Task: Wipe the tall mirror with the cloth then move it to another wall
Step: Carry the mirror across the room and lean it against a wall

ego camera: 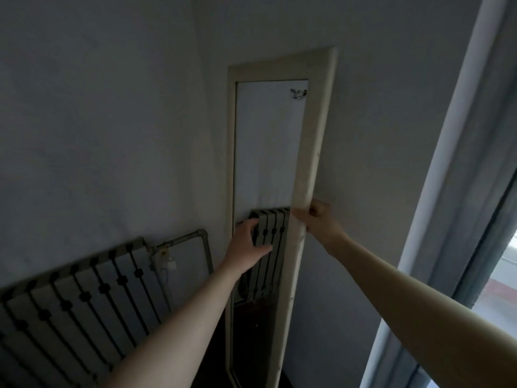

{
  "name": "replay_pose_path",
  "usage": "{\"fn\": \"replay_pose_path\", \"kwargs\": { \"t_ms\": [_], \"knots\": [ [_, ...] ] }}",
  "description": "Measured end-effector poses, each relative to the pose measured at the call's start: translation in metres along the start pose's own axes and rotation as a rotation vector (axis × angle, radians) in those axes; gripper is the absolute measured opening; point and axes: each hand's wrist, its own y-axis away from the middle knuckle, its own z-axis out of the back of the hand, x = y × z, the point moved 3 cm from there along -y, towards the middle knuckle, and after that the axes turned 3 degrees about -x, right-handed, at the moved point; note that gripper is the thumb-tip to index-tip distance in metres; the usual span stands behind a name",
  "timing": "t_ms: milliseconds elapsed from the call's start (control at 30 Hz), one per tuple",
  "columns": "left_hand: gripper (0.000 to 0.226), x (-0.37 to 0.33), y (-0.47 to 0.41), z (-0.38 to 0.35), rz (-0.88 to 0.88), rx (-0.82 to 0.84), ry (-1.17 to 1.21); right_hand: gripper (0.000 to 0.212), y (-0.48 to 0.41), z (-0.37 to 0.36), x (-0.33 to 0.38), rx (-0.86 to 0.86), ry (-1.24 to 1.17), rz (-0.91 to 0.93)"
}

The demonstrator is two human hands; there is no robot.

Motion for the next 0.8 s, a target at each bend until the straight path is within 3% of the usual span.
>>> {"fn": "replay_pose_path", "kwargs": {
  "t_ms": [200,333,500,600,733,800],
  "knots": [
    [0.104,-0.018,0.014,-0.011,-0.025,0.023,-0.066,0.025,0.006,-0.01,0.017,0.2,0.138,0.095],
    [0.109,-0.031,0.015,-0.011,-0.088,-0.037,-0.087,0.031,0.012,-0.016,0.031,0.338,0.158,0.13],
    [0.078,-0.038,0.018,-0.014,-0.157,-0.181,0.077,0.03,0.012,-0.023,0.037,0.428,0.108,0.083],
    [0.063,-0.043,0.021,-0.018,-0.164,-0.294,0.049,0.035,0.008,-0.025,0.034,0.546,-0.013,-0.015],
    [0.053,-0.046,0.023,-0.019,-0.193,-0.393,-0.063,0.073,0.008,-0.026,0.028,0.644,-0.087,-0.058],
    [0.054,-0.047,0.023,-0.018,-0.206,-0.37,-0.075,0.081,0.005,-0.029,0.024,0.668,-0.096,-0.057]
  ]
}}
